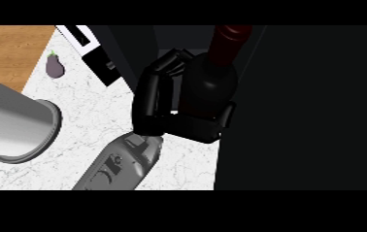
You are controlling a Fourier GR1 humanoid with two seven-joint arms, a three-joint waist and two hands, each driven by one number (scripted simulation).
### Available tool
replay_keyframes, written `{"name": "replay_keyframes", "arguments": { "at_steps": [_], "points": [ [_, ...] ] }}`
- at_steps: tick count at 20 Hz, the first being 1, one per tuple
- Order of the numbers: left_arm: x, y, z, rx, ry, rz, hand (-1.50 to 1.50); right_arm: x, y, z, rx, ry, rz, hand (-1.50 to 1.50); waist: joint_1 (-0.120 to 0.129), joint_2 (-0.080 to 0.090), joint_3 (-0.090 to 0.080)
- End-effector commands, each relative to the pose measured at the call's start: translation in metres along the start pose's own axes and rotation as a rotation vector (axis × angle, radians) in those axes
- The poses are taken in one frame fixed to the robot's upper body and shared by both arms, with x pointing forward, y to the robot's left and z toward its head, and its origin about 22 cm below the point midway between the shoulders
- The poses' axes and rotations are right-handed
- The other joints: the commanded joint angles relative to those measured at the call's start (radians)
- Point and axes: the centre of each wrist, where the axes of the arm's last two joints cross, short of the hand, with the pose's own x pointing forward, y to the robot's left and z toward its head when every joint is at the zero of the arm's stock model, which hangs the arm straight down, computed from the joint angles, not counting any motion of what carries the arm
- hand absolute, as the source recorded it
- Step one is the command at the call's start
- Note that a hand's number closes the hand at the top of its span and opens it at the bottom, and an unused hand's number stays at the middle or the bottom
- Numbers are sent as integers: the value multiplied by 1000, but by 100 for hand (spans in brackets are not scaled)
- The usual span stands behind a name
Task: Pick up the wine, place it into the cabinet and close the cabinet
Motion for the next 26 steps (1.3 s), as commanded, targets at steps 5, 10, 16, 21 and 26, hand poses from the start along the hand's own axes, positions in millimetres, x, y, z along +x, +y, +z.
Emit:
{"name": "replay_keyframes", "arguments": {
  "at_steps": [5, 10, 16, 21, 26],
  "points": [
    [-27, 1, -8, 39, 17, 8, 150, 25, -1, 20, 31, -39, -1, -150, -1, 1, 0],
    [-45, -4, 17, 69, 32, 40, 150, 18, -4, 18, 22, -57, -4, -150, -4, 1, 0],
    [-62, 16, 12, 71, 40, 10, 150, 25, 1, 8, 4, -59, -9, -150, 6, 0, 0],
    [-82, 9, 20, 88, 33, -95, 150, 35, 2, 17, 35, -49, -3, -150, 2, 0, 0],
    [-96, 27, 2, 101, 0, -127, 150, 23, -5, 15, 24, -50, 10, -150, 3, 1, 0]
  ]
}}
